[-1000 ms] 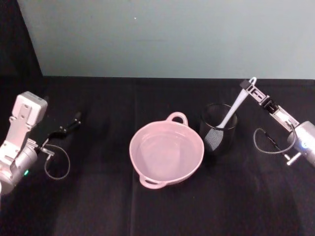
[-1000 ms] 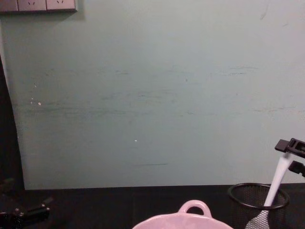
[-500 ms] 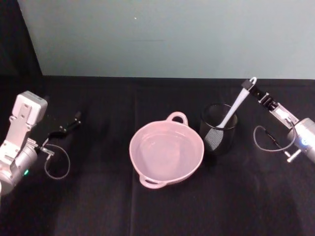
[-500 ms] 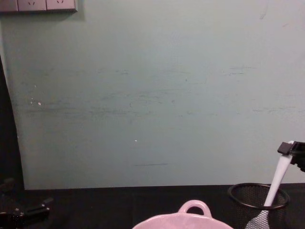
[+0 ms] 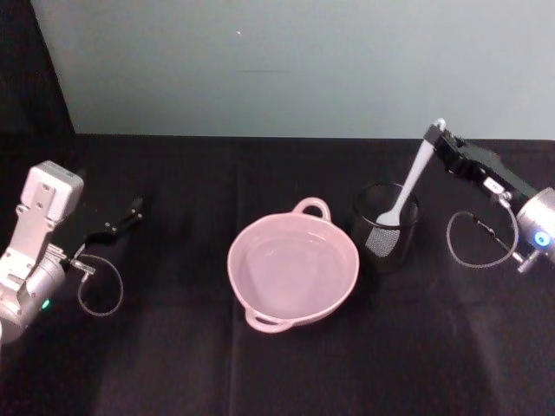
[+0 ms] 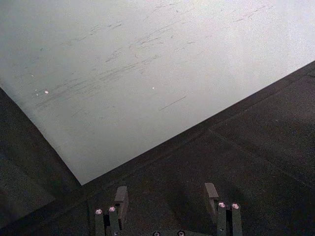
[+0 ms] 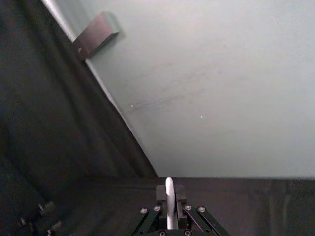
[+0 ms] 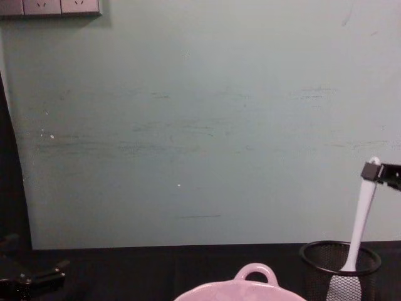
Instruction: Use the one hand to pick up the spoon and stir the clear water in the bowl.
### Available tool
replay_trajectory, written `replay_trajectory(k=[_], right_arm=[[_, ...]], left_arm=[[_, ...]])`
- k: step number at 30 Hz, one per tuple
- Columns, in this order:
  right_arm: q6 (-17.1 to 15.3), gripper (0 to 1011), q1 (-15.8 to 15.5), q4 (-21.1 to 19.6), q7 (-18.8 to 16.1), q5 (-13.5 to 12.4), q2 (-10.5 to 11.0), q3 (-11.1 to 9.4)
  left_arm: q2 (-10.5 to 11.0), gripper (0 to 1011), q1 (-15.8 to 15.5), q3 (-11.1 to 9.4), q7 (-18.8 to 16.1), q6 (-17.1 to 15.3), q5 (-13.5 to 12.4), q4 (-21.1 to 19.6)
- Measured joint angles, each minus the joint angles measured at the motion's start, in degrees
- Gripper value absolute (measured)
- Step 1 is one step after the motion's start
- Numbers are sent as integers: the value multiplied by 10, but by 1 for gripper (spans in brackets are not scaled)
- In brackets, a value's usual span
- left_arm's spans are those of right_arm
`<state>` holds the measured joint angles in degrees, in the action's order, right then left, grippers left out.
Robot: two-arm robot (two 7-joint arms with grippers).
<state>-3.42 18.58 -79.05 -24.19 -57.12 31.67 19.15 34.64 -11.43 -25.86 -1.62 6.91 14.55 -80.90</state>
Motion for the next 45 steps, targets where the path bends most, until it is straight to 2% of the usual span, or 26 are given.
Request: replay_trajectory(k=[3,4,7,10,16,22,26,45], right_arm=[[4,110,0,-25,8,27,11,4],[5,110,0,-40,13,43,18,6],[4,110,3,-62,20,62,26,9],[-7,110,10,-96,30,91,39,10],[-29,110,21,-135,41,121,53,11],[-52,110,34,-175,51,144,61,2],[-59,110,38,-189,53,150,62,-4],[-57,110,37,-183,53,148,61,-2]], left_arm=[[0,1011,0,0,0,0,0,0],[0,1011,0,0,0,0,0,0],[0,1011,0,0,0,0,0,0],[0,1011,0,0,0,0,0,0],[0,1011,0,0,0,0,0,0],[0,1011,0,0,0,0,0,0],[0,1011,0,0,0,0,0,0],[0,1011,0,0,0,0,0,0]])
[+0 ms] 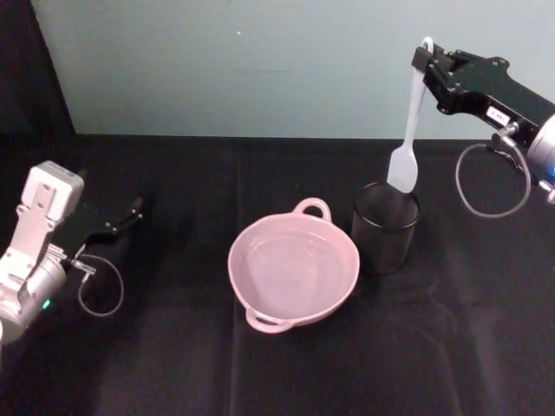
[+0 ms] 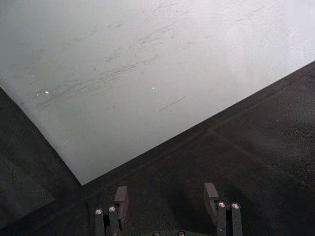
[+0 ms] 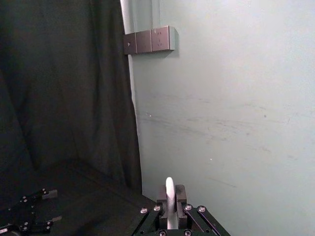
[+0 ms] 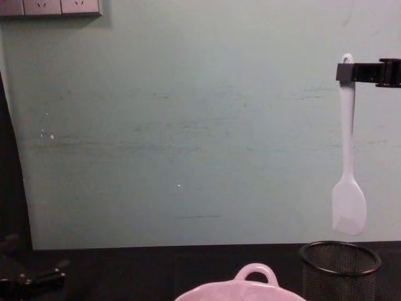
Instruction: Use the one hand to pick up the spoon and stir the clear water in the bowl.
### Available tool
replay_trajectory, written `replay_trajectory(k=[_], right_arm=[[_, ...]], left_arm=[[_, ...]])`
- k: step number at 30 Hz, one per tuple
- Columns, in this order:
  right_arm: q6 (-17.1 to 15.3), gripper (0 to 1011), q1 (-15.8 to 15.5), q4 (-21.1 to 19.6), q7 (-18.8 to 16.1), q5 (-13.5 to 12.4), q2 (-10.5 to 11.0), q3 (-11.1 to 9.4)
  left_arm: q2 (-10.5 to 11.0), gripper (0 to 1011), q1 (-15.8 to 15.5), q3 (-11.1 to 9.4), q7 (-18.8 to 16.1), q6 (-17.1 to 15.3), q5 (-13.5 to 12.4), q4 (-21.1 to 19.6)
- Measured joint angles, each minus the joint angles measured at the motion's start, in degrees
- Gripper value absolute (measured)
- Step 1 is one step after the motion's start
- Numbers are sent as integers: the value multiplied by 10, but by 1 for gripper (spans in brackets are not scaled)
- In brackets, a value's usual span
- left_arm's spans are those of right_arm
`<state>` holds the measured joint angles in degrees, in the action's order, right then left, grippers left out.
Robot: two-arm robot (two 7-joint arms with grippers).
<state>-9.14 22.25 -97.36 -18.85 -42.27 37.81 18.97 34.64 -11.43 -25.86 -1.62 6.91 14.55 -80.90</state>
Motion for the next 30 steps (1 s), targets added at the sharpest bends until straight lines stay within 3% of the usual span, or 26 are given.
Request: replay_trajectory(k=[30], right_arm=[[1,110,0,2,-1,-1,0,1]], left_arm=[[0,1011,0,0,0,0,0,0]])
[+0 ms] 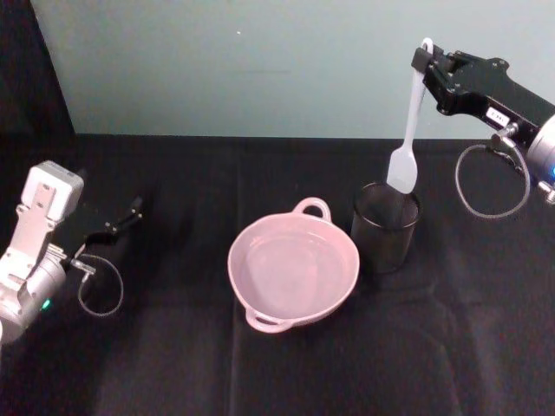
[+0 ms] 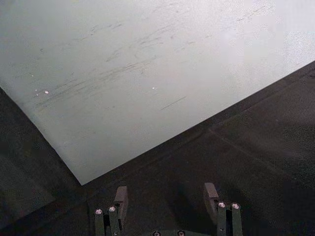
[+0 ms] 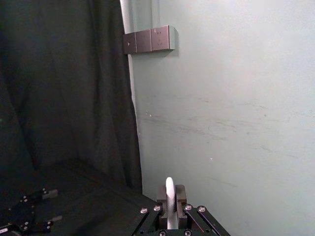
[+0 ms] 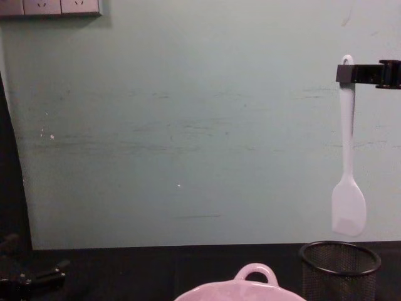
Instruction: Use the one hand to pick up the spoon and stir the clear water in the bowl.
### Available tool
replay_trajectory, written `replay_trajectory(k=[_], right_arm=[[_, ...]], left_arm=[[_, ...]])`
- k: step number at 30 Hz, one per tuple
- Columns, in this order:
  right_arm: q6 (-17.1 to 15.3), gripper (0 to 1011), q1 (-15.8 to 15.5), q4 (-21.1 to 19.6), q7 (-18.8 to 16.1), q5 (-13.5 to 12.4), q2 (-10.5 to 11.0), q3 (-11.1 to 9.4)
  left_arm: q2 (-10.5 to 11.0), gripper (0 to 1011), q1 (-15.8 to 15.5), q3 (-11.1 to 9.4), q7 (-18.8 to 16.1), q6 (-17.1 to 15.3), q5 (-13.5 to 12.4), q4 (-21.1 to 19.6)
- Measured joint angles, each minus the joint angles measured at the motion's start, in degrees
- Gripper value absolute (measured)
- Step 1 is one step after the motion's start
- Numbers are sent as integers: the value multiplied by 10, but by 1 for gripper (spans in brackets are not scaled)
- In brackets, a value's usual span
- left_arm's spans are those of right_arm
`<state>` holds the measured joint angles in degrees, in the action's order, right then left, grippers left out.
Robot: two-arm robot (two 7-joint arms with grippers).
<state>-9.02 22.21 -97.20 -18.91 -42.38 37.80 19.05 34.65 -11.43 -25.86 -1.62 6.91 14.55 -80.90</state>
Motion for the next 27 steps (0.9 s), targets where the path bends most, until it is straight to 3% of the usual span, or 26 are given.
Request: replay_trajectory(k=[17,20,25,26,27], right_arm=[[0,110,-1,-1,0,0,0,-1],[-3,110,-12,-18,0,4,-2,-3],[-5,110,-24,-41,3,6,-15,1],[-5,110,-28,-53,-1,9,-29,13],[-5,110,-28,-53,-1,9,-29,13]], left_arm=[[0,1011,0,0,0,0,0,0],[0,1011,0,0,0,0,0,0],[0,1011,0,0,0,0,0,0],[0,1011,0,0,0,0,0,0],[0,1011,0,0,0,0,0,0]])
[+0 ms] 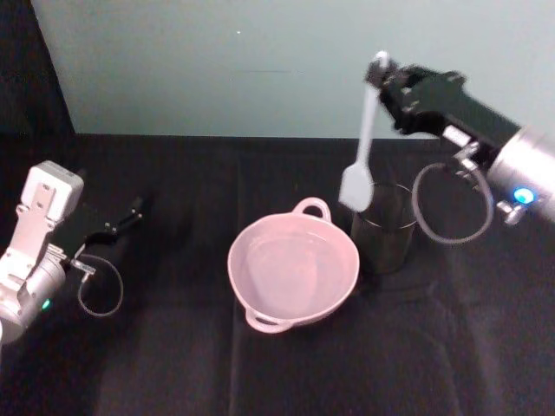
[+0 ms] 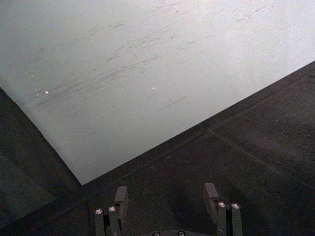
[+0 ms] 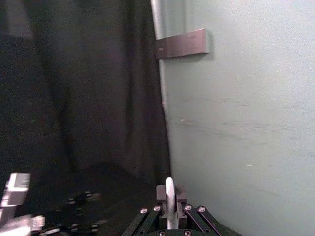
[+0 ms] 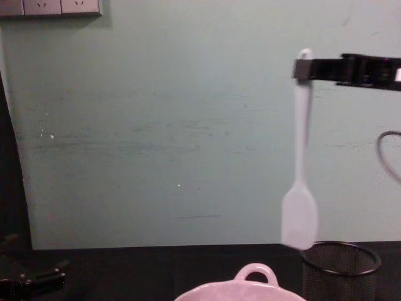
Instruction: Use the one hand to pick up the spoon and stir the clear water in the bowl.
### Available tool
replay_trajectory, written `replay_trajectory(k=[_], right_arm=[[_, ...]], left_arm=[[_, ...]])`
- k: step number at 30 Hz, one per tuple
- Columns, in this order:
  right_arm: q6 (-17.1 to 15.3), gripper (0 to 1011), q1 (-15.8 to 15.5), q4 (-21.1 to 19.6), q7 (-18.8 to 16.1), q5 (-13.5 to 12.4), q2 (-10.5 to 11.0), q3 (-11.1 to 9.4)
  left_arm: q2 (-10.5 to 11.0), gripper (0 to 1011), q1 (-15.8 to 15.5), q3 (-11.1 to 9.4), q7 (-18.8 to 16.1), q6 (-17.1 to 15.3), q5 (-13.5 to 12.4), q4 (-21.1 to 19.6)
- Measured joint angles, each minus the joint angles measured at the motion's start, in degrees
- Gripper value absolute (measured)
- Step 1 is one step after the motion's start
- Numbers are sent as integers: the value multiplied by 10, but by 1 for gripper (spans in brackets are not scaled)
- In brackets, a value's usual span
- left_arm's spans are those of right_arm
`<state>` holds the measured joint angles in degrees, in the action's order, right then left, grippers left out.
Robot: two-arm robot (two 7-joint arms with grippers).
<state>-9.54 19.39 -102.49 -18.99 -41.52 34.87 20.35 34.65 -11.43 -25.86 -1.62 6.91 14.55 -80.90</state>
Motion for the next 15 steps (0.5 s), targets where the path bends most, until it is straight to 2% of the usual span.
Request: replay_trajectory(k=[5,9,15], right_arm=[[-1,110,-2,3,-11,10,-26,30],[12,110,1,31,-28,29,-44,56],[24,110,-1,59,-46,52,-53,76]], left_arm=[[0,1011,0,0,0,0,0,0],[0,1011,0,0,0,0,0,0],[0,1011,0,0,0,0,0,0]])
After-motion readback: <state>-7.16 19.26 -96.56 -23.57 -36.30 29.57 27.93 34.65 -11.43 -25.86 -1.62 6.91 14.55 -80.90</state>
